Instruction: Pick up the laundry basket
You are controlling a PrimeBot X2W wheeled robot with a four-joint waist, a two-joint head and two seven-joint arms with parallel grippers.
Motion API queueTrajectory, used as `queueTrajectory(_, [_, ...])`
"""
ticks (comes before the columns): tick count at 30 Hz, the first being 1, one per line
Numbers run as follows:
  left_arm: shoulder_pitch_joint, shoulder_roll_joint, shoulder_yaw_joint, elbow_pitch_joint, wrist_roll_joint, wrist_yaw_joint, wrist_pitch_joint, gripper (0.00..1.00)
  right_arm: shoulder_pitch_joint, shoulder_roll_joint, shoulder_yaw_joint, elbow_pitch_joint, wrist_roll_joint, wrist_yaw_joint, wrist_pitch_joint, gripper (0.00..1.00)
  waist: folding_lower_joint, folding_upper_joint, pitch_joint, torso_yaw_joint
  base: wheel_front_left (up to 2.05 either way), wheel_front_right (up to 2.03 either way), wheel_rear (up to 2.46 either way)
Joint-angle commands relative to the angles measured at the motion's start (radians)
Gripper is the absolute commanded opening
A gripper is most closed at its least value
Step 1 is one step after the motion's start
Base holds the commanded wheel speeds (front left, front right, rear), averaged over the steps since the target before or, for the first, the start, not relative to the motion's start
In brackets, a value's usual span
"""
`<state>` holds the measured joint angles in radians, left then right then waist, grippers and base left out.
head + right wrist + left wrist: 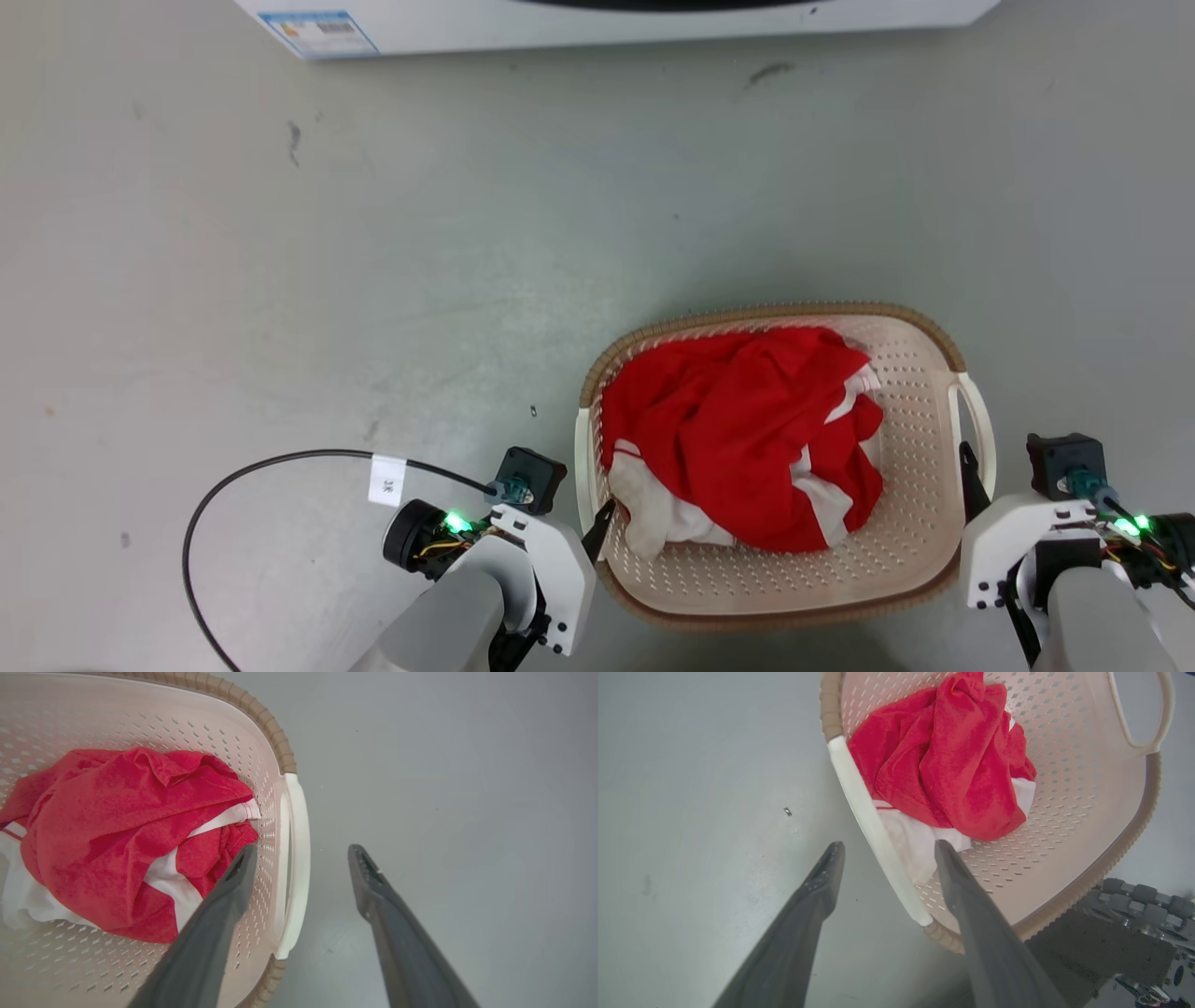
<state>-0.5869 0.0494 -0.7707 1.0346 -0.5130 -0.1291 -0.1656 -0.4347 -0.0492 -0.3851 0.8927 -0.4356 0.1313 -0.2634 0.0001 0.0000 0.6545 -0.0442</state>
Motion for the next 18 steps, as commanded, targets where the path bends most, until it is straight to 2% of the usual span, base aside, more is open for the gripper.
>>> queueTrajectory(1, [-0.019, 0.002, -0.011, 0.009, -0.008, -0.001, 0.004, 1.00, -0.023, -0.002, -0.006, 0.012, -0.006, -0.001, -0.002, 1.00, -0.0001, 0.0000, 0.029, -0.004, 0.00, 0.00, 0.00])
queueTrajectory(9, [-0.074, 0.009, -0.090, 0.051, -0.070, -0.001, -0.006, 1.00, -0.100, -0.002, -0.002, 0.085, -0.032, -0.001, -0.002, 1.00, -0.0001, 0.0000, 0.093, -0.006, 0.00, 0.00, 0.00])
queueTrajectory(18, [-0.121, 0.014, -0.161, 0.084, -0.117, -0.001, -0.031, 1.00, -0.152, -0.001, -0.058, 0.157, -0.091, -0.001, -0.002, 1.00, -0.0001, 0.0000, 0.142, 0.004, 0.00, 0.00, 0.00])
